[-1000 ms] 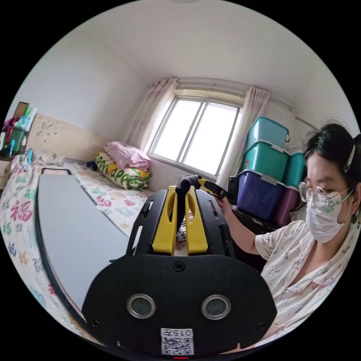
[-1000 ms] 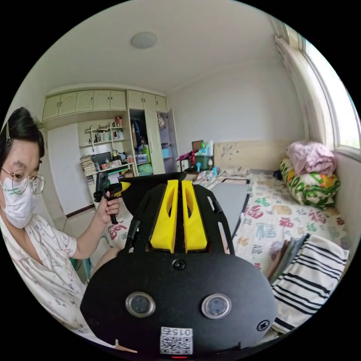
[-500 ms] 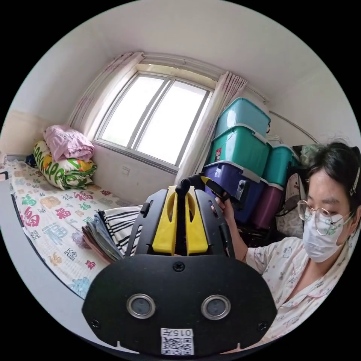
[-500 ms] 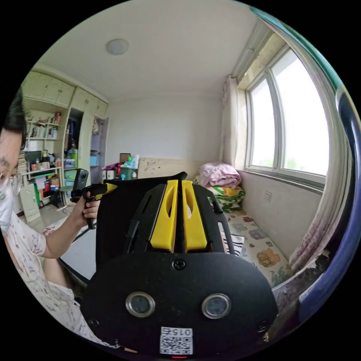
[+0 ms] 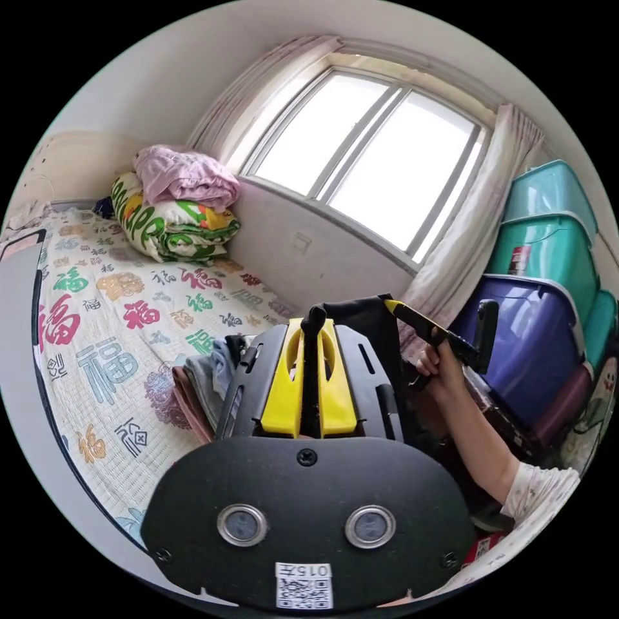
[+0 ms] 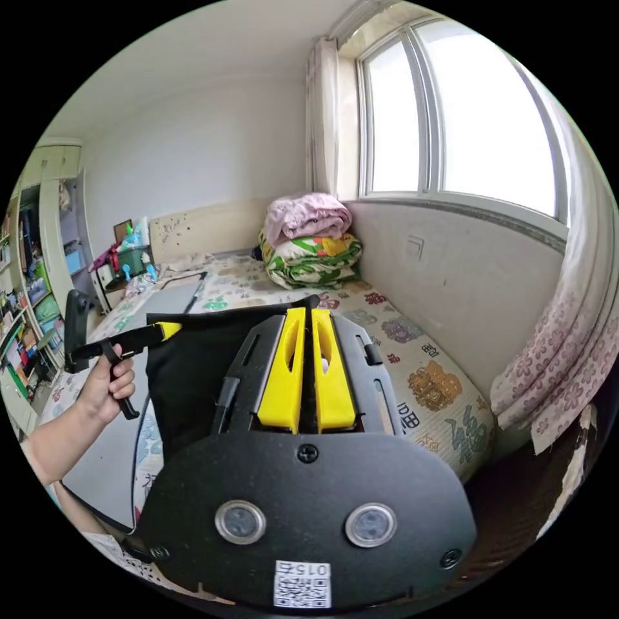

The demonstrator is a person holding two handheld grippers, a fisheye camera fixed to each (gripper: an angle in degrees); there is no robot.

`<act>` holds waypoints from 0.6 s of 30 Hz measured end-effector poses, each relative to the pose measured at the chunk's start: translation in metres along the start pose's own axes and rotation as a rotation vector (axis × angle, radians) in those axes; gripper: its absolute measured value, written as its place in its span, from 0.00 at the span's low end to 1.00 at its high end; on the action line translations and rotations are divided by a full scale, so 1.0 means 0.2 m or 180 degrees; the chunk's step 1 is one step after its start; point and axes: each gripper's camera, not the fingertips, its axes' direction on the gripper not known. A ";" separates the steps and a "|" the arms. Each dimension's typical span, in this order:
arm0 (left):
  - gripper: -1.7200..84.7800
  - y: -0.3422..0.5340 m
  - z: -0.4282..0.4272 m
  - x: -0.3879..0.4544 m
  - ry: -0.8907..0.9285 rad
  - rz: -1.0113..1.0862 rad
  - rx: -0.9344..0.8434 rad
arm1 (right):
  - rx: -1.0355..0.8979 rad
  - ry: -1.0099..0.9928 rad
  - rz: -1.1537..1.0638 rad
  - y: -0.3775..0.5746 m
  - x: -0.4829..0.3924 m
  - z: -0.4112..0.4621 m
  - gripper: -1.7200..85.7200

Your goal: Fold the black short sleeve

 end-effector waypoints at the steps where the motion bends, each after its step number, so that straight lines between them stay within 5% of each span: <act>1: 0.03 -0.02 0.04 -0.02 -0.0027 -0.0003 -0.0042 | -0.0058 0.0068 -0.0019 0.00 -0.01 0.07 0.02; 9: 0.03 -0.08 0.49 -0.28 -0.0086 -0.0485 -0.0335 | -0.0848 0.0613 -0.0107 0.06 -0.01 0.82 0.03; 18: 0.04 -0.07 0.60 -0.37 0.0205 -0.0859 -0.0199 | -0.1199 0.0517 0.0004 0.06 0.12 1.06 0.05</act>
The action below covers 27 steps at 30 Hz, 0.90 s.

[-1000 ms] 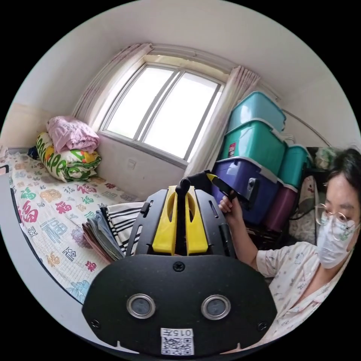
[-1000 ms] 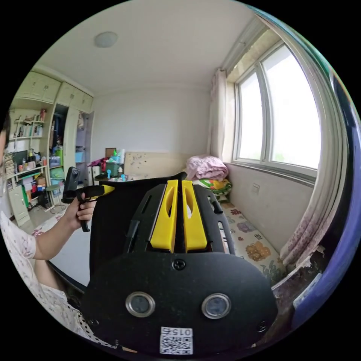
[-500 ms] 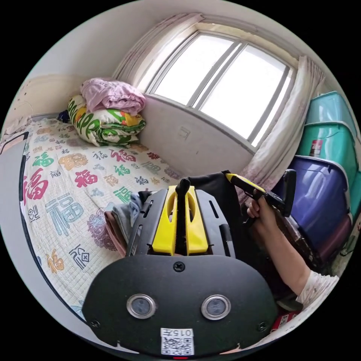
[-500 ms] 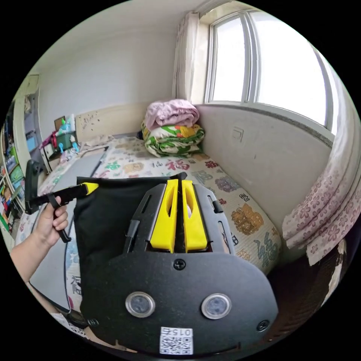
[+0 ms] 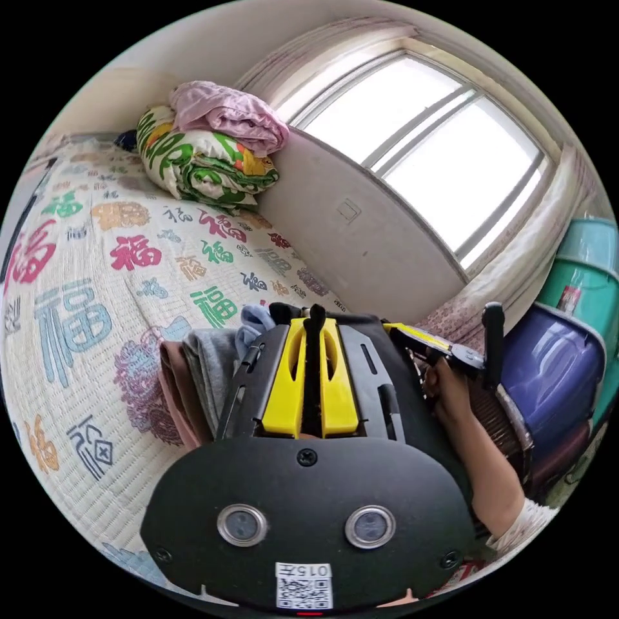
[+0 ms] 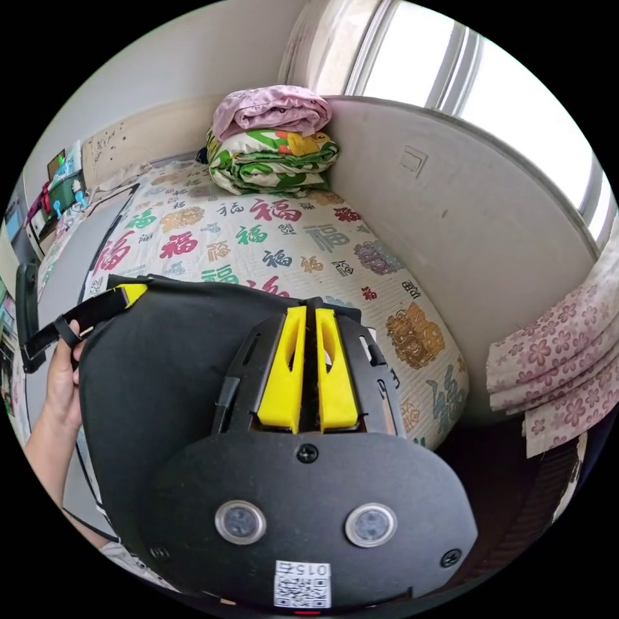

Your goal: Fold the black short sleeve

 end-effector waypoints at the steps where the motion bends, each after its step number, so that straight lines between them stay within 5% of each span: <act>1: 0.04 0.01 0.00 -0.01 0.0040 -0.0064 0.0008 | 0.0001 -0.0049 0.0033 0.01 0.02 0.00 0.06; 4: 0.05 0.05 -0.05 0.03 0.0120 -0.0145 -0.0019 | 0.0051 -0.0286 0.0146 0.05 0.11 -0.02 0.07; 13: 0.01 0.36 -0.84 0.44 -0.1213 0.0627 0.0331 | 0.0399 -0.0155 0.0581 0.12 0.05 -0.86 0.05; 18: 0.01 0.90 -1.45 0.54 -0.1261 0.0738 0.0530 | 0.1162 -0.1183 0.0329 0.22 -0.43 -1.76 0.03; 27: 0.01 2.22 -2.45 0.66 -0.1946 0.0824 0.1067 | 0.2213 -0.1277 -0.0531 0.98 -1.09 -2.46 0.01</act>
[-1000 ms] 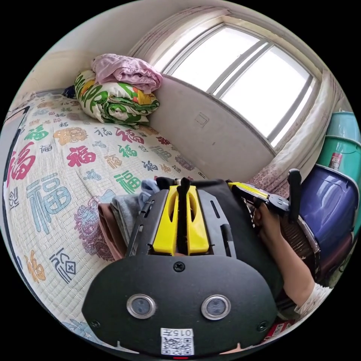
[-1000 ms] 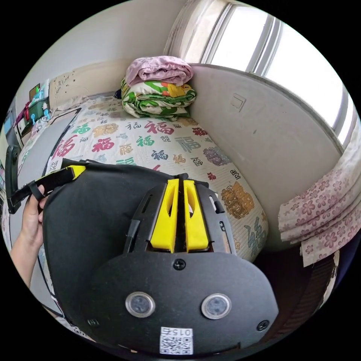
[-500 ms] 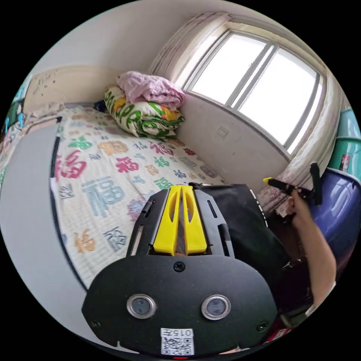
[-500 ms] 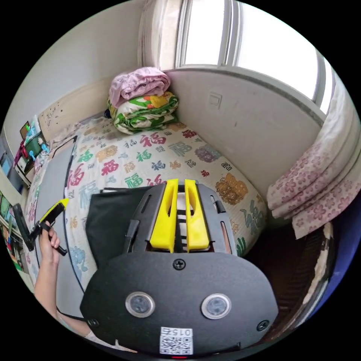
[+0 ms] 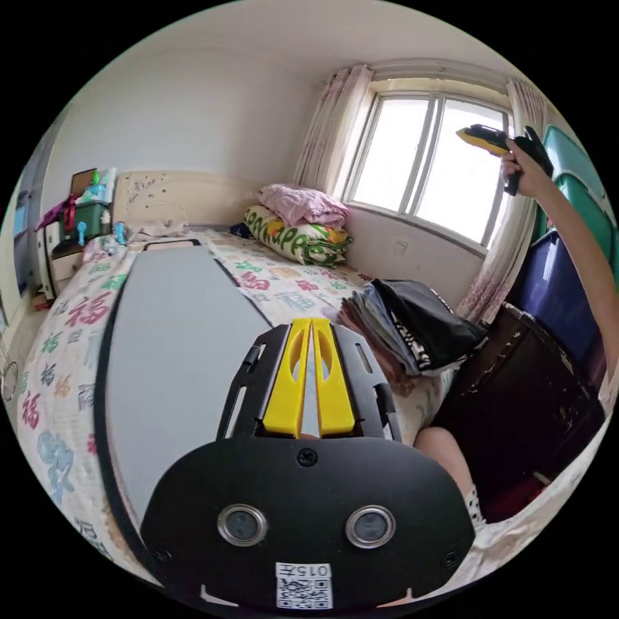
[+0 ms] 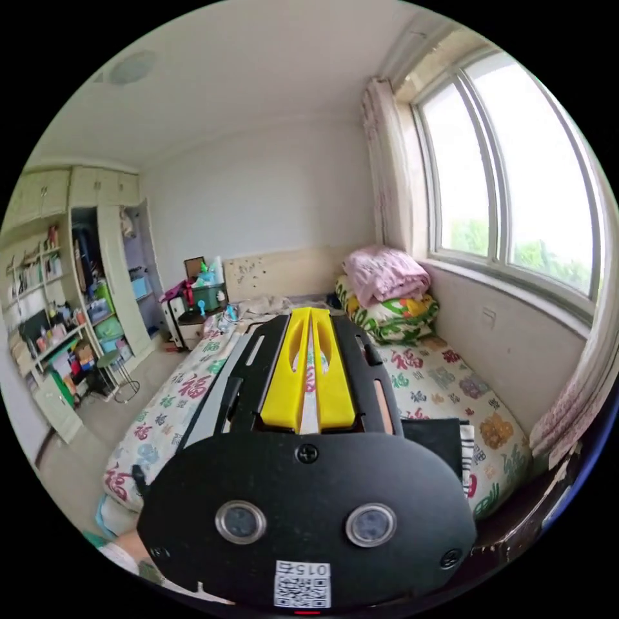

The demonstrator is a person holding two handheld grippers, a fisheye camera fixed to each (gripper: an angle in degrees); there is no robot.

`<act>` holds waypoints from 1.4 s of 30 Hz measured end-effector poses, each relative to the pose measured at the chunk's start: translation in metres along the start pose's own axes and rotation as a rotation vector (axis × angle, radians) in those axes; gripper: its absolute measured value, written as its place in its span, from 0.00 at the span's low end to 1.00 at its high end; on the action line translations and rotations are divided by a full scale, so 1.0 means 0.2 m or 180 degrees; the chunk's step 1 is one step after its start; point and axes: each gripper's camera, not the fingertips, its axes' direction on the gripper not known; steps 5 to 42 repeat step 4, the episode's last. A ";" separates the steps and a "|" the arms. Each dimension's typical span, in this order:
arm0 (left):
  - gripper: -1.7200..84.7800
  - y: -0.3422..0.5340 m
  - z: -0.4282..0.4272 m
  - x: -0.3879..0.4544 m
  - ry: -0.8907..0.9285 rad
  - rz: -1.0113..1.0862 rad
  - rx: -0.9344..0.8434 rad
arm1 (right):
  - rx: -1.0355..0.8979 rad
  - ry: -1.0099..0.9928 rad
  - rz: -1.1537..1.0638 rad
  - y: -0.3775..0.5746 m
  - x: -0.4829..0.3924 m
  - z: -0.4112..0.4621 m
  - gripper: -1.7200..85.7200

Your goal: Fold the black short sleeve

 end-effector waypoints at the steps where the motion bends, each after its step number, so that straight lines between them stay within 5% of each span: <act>1: 0.01 0.08 -0.12 -0.02 -0.0187 -0.0020 0.0108 | 0.0162 0.0047 -0.0172 0.06 -0.08 -0.06 0.01; 4: 0.01 0.52 -0.71 -0.08 -0.1321 -0.0127 0.0744 | 0.1185 0.0341 -0.0825 0.58 -0.42 -0.32 0.01; 42: 0.01 0.52 -0.71 -0.08 -0.1321 -0.0127 0.0744 | 0.1185 0.0341 -0.0825 0.58 -0.42 -0.32 0.01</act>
